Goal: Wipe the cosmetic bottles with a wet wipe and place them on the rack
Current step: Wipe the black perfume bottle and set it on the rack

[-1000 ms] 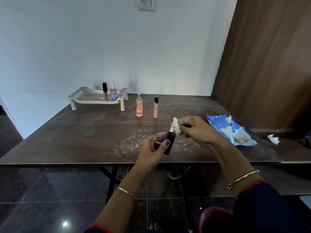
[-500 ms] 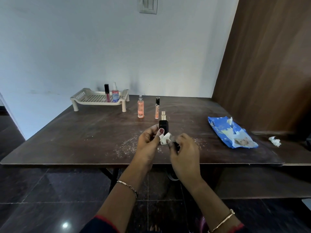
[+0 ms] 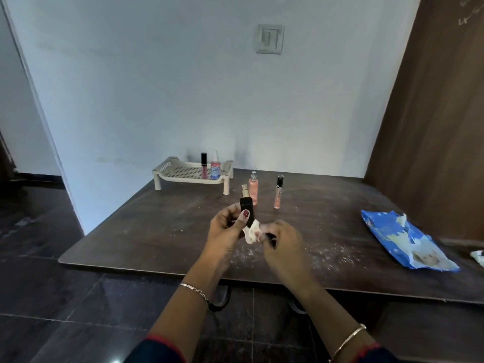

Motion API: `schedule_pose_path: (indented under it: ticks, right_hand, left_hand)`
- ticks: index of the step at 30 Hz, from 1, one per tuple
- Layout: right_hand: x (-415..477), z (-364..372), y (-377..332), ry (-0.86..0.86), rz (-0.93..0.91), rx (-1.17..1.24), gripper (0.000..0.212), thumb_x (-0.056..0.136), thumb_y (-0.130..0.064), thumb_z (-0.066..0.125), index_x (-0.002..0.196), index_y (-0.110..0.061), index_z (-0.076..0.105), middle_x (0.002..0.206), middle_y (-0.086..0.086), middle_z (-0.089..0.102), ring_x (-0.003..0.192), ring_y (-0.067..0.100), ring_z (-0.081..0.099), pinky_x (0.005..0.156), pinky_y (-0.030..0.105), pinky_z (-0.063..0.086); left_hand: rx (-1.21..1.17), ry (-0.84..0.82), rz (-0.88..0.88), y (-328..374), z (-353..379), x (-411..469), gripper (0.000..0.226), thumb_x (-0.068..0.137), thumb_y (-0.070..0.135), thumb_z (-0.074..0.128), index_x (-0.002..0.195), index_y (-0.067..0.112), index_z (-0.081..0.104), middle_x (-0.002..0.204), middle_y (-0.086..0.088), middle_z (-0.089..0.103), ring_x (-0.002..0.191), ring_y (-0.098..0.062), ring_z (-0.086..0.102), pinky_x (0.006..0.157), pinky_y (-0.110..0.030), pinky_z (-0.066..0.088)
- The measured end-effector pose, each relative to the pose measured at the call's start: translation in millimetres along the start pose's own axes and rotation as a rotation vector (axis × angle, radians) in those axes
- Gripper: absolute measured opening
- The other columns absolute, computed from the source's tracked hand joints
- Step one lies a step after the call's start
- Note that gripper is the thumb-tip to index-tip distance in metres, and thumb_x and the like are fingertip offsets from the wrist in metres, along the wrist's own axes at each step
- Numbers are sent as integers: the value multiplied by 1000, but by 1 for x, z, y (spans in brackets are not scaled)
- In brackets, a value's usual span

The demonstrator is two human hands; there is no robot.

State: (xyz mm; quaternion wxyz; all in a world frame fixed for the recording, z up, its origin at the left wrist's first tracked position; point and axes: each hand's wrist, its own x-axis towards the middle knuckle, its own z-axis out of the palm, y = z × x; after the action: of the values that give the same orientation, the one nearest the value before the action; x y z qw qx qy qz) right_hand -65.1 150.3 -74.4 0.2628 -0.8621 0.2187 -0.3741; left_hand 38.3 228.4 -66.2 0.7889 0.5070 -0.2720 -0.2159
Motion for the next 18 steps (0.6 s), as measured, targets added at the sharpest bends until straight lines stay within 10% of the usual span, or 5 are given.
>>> schedule_pose_path:
  ticks: [9, 18]
  right_hand:
    - [81, 47, -11, -124, -63, -84, 18, 87, -9, 59, 75, -14, 71, 70, -4, 66, 63, 6, 55, 59, 25, 42]
    - [152, 97, 14, -165, -52, -89, 12, 89, -15, 61, 87, -18, 73, 81, -7, 68, 70, 1, 56, 55, 9, 35]
  left_hand:
    - [459, 160, 20, 43, -88, 113, 40, 90, 8, 60, 128, 7, 49, 112, -13, 63, 100, -25, 63, 82, -35, 56]
    - [855, 258, 35, 37, -146, 239, 38, 82, 14, 68, 117, 13, 53, 105, -1, 63, 98, -19, 60, 93, -34, 46]
